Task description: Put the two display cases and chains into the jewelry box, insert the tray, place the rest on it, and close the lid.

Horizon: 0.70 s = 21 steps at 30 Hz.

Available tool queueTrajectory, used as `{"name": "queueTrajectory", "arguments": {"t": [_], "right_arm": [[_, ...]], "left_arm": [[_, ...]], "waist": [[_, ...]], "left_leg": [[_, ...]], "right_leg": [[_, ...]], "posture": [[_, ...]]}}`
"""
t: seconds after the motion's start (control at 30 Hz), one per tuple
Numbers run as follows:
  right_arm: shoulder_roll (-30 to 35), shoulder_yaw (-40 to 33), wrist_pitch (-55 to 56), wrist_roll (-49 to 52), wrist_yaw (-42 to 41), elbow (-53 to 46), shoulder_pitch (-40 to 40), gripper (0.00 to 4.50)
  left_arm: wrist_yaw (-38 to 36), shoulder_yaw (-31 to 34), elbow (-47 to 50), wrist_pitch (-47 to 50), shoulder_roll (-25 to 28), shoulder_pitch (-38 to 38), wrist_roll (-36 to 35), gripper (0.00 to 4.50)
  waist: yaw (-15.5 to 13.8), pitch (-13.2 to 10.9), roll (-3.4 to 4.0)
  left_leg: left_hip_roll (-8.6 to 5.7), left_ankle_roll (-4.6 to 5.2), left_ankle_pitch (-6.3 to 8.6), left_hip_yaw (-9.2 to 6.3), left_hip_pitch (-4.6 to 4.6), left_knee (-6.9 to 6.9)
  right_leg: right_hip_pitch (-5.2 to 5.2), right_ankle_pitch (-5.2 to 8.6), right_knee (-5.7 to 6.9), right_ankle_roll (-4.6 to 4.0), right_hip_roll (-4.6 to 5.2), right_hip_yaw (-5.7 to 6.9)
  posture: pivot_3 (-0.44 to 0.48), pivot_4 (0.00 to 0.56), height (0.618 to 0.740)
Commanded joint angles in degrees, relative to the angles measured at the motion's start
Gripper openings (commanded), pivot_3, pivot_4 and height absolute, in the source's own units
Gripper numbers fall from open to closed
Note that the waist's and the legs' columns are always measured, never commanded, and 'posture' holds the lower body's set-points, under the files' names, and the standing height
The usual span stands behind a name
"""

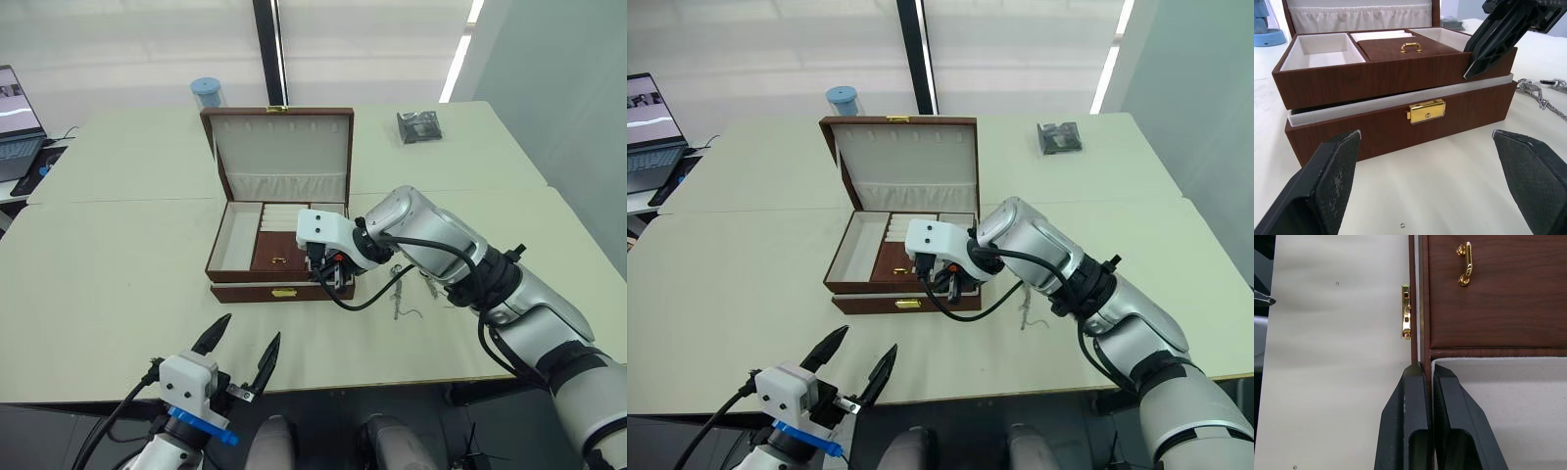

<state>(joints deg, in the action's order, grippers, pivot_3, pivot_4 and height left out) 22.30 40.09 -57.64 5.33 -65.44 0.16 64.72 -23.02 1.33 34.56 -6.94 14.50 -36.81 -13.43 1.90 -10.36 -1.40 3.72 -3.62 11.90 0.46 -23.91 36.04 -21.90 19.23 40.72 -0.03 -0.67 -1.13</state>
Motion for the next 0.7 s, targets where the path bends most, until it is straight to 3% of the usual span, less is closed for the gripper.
{"name": "queueTrajectory", "arguments": {"t": [0.03,0.33,0.37,0.7], "right_arm": [[0.41,0.77,0.65,-0.34,-0.27,-1.44,0.39,0.02],[0.54,1.32,1.92,-0.64,-0.27,-1.36,-0.03,0.02],[0.63,1.29,2.18,-0.63,-0.31,-1.42,-0.1,0.56],[1.28,-1.97,2.06,1.6,-1.32,-2.43,1.0,3.16]], "left_arm": [[0.38,-0.39,2.89,0.29,0.33,0.34,0.05,4.5],[0.34,-0.22,3.42,1.28,0.47,0.65,-0.09,4.5],[0.33,-0.22,3.46,1.3,0.49,0.65,-0.09,4.5],[0.07,0.18,3.21,1.22,0.69,0.79,-0.35,4.5]], "waist": [[0.01,0.0,0.0],[0.01,0.01,-0.01],[0.01,0.0,-0.01],[0.04,0.0,0.0]], "left_leg": [[0.0,0.0,0.0,0.0,0.0,0.0],[0.0,0.0,0.0,0.0,0.01,0.0],[0.0,0.0,0.0,0.0,0.01,0.0],[0.01,0.0,0.0,-0.01,0.01,0.0]], "right_leg": [[0.0,0.0,0.0,0.0,0.0,0.0],[0.01,0.0,0.0,0.0,0.0,0.0],[0.0,0.0,0.0,0.0,0.0,0.0],[-0.01,0.0,0.01,0.0,0.0,0.0]], "posture": [[0.0,0.15,0.74],[0.0,0.15,0.74],[0.0,0.15,0.74],[0.0,0.15,0.74]]}}
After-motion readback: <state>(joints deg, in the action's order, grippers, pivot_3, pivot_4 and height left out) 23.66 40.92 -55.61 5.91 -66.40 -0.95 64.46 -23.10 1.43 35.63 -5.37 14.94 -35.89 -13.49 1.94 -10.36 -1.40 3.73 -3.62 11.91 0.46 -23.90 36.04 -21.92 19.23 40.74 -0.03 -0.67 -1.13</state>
